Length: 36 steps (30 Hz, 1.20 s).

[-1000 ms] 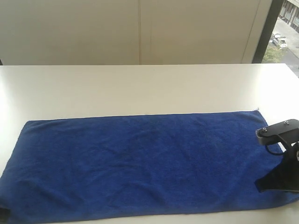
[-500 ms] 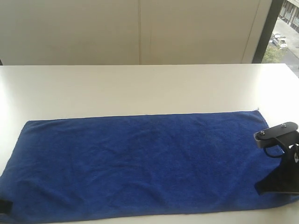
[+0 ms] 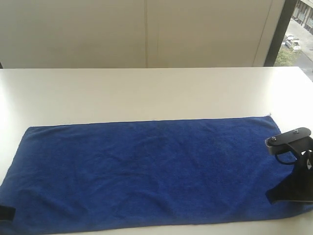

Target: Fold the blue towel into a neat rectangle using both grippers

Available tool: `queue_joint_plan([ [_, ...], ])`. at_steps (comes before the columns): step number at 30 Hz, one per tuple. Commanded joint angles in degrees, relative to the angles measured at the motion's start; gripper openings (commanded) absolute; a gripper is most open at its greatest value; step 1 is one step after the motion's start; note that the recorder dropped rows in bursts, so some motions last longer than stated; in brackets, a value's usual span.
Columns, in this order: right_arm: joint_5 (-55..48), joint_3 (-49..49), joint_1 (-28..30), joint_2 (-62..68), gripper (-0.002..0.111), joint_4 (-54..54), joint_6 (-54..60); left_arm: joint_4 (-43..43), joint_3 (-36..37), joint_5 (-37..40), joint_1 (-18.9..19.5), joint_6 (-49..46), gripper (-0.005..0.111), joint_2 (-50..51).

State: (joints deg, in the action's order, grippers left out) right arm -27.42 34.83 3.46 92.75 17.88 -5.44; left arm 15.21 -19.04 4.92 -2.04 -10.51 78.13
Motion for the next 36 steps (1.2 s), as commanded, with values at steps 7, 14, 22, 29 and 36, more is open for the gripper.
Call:
queue_joint_plan([
  [7, -8.2, -0.6, 0.1, 1.6, 0.000, 3.4, -0.3, 0.2, 2.4, 2.3, -0.4, 0.9, 0.000, 6.6],
  [14, -12.4, -0.8, 0.1, 1.6, 0.000, 5.9, -2.2, 0.2, 2.4, 2.4, -0.4, 0.9, 0.000, 6.6],
  [22, -10.0, -0.7, 0.1, 1.6, 0.000, 6.7, -2.7, 0.2, 2.4, 5.2, -0.4, 1.3, 0.000, 6.6],
  [29, -9.0, 0.6, 0.1, 1.5, 0.000, 9.0, -6.5, 0.2, 2.4, 8.3, -0.4, 1.6, 0.000, 6.5],
  [36, -8.4, 1.9, 0.1, 0.5, 0.000, 9.0, -7.0, 0.2, 2.3, 8.4, -0.4, 1.6, 0.000, 6.5],
])
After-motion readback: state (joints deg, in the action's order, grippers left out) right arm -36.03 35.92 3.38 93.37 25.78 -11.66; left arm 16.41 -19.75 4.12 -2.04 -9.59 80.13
